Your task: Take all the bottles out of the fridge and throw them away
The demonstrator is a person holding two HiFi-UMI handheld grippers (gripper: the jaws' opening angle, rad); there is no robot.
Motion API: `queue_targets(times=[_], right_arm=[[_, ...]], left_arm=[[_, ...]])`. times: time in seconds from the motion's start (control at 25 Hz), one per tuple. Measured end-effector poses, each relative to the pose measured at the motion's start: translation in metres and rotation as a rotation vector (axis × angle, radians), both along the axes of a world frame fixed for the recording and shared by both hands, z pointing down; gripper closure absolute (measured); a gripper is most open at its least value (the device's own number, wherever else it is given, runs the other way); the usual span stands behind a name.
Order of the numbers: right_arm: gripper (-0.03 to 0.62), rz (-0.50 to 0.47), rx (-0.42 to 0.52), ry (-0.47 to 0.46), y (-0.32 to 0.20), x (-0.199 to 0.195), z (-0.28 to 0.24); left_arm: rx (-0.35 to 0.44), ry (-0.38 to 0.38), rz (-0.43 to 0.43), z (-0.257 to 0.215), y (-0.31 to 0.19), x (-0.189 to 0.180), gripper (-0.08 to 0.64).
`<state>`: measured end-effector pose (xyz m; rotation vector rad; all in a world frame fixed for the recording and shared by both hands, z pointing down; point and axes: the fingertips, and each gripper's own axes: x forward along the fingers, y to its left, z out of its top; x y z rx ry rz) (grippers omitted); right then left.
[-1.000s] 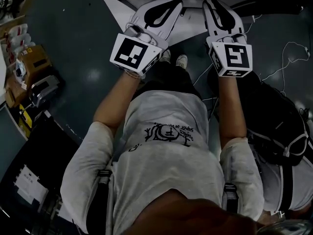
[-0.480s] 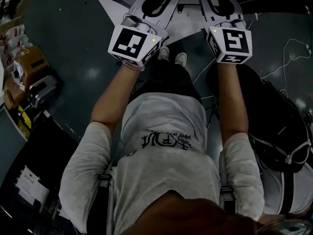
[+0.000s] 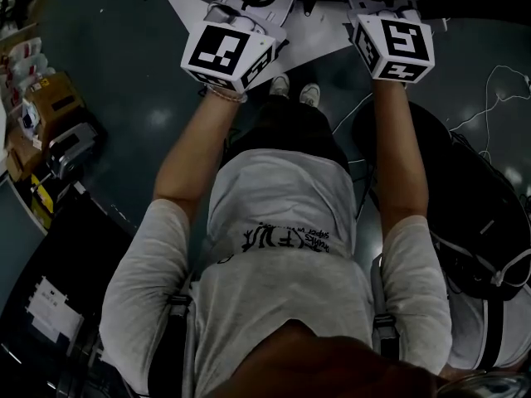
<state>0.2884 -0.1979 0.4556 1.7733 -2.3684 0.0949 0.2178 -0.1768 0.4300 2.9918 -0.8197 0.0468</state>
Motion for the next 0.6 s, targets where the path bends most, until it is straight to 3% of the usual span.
queue_targets(times=[0.6], right_arm=[[0.354,-0.007,0.016,-0.002,-0.037,-0.005,0.020]], left_arm=[[0.025,-0.004,-0.025,0.021,-0.027,0.000,0.552]])
